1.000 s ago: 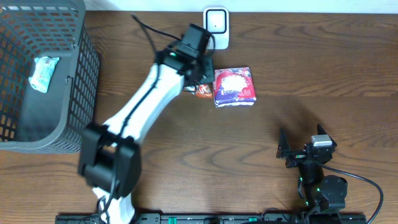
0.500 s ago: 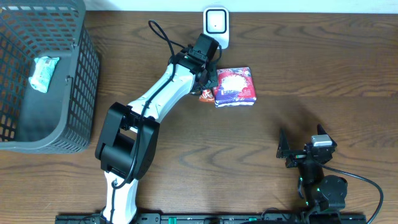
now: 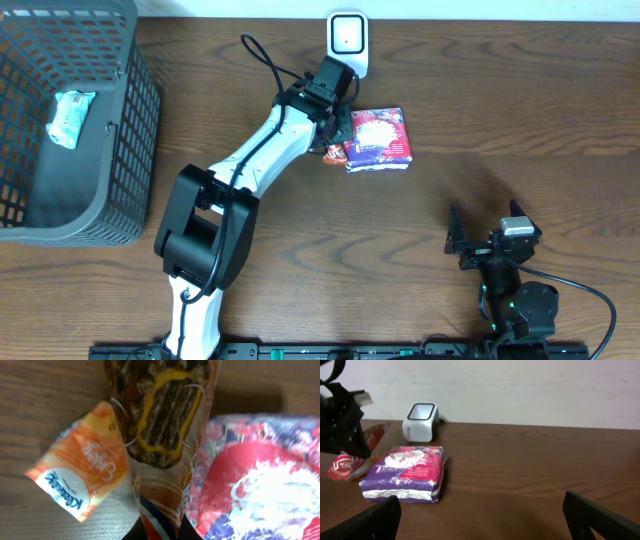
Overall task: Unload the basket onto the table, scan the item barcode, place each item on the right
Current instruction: 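Carry the chocolate bar to the scanner and release it between packs, then reach the left gripper into the basket and grasp the mint-green wipes pack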
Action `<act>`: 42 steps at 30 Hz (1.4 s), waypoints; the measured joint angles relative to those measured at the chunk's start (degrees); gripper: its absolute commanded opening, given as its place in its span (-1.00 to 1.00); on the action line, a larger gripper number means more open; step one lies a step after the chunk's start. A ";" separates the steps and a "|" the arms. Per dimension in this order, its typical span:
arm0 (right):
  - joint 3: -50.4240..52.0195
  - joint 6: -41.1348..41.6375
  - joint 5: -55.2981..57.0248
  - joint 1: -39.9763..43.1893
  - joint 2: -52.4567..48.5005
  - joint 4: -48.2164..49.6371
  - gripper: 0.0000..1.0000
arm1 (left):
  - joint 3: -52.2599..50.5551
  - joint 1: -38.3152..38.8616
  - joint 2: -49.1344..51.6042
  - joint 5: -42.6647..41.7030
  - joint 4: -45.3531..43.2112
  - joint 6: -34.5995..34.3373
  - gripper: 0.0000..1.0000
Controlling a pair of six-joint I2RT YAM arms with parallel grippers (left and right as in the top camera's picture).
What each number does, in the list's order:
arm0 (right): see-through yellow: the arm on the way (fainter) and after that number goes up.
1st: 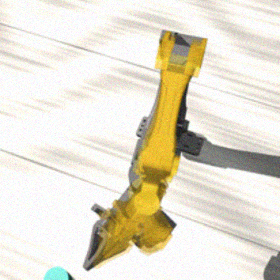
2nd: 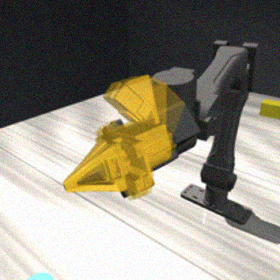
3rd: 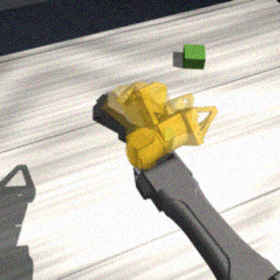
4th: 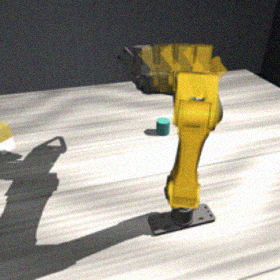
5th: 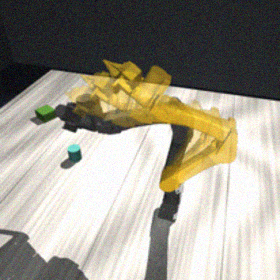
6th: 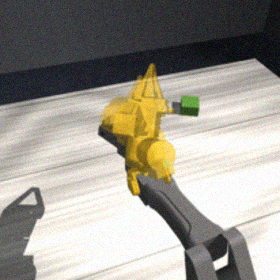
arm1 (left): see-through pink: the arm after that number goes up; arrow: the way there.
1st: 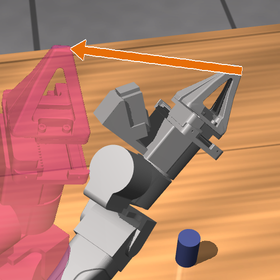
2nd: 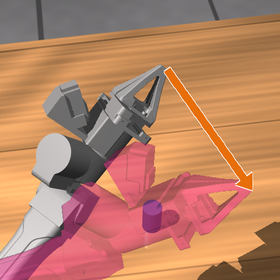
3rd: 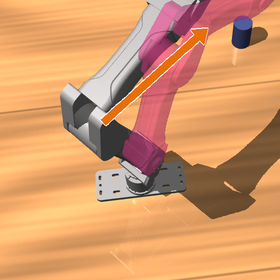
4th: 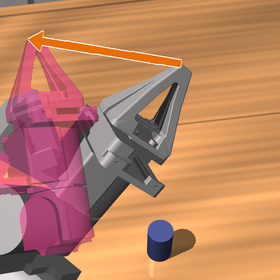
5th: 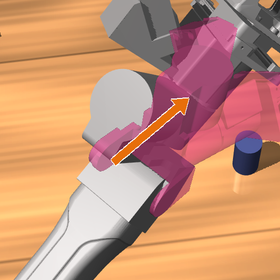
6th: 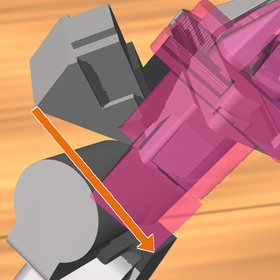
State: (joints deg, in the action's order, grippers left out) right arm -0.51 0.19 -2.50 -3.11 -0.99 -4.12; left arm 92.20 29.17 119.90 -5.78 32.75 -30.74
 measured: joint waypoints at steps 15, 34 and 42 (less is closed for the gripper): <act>0.00 -0.02 -0.02 0.00 0.00 0.00 0.99 | 1.01 -0.90 -0.22 0.15 -3.39 0.98 -0.25; 0.00 0.00 -0.02 0.00 0.00 0.00 0.99 | 6.95 -30.53 -29.73 3.76 -21.07 10.49 -0.21; 0.00 -0.02 0.00 0.00 0.00 0.02 0.99 | 6.93 -46.88 -29.20 6.32 -14.53 24.61 -0.21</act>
State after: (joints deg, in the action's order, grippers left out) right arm -0.51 0.16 -2.50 -3.11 -0.99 -4.10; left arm 99.13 -17.72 90.70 0.54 18.22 -6.13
